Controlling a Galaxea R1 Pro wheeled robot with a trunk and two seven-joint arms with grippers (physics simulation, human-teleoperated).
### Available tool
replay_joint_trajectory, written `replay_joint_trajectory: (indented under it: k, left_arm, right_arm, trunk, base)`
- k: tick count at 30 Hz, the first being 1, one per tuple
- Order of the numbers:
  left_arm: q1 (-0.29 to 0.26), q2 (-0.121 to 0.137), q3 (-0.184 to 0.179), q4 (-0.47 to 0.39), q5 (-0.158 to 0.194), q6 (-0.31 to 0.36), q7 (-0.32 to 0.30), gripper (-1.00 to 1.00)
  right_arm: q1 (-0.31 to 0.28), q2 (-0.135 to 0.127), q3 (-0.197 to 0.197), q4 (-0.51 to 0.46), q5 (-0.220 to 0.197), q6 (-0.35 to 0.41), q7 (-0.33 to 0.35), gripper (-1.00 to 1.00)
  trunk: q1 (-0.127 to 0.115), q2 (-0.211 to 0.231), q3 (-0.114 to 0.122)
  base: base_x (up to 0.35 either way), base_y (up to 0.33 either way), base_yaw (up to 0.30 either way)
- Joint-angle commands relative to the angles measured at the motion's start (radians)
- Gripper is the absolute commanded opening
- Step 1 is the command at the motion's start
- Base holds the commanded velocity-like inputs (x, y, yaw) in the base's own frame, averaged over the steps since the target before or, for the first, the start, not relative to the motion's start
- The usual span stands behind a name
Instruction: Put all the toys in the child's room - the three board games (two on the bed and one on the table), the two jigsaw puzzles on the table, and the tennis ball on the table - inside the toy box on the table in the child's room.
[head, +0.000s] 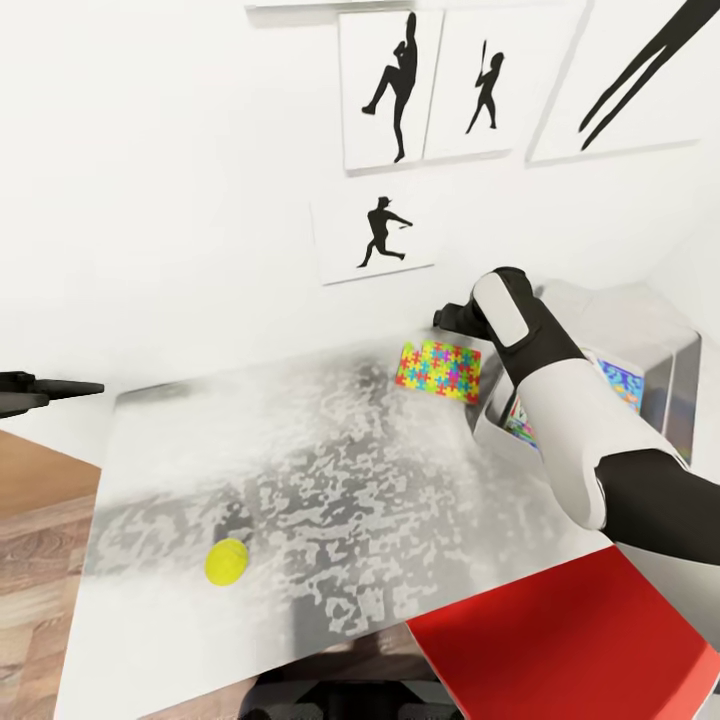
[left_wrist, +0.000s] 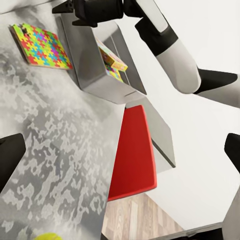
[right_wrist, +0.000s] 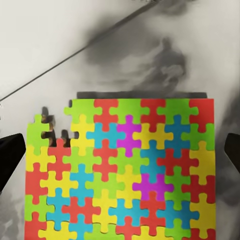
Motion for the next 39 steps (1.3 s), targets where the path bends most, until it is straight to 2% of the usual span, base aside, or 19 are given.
replay_joint_trajectory:
  k: [1, 39]
  left_arm:
    - [-0.001, 0.001, -0.001, 0.000, 0.000, 0.011, -0.004, 1.00]
    - [-0.001, 0.000, -0.001, 0.000, -0.002, 0.011, -0.004, 1.00]
  right_arm:
    - [-0.003, -0.001, 0.003, -0.001, -0.011, 0.001, -0.011, 1.00]
    - [-0.034, -0.002, 0.005, -0.001, -0.010, 0.001, -0.012, 1.00]
  trunk:
    - [0.000, -0.002, -0.003]
    - [0.000, -0.002, -0.065]
  base:
    - [0.000, 0.000, 0.000]
    - [0.000, 0.000, 0.000]
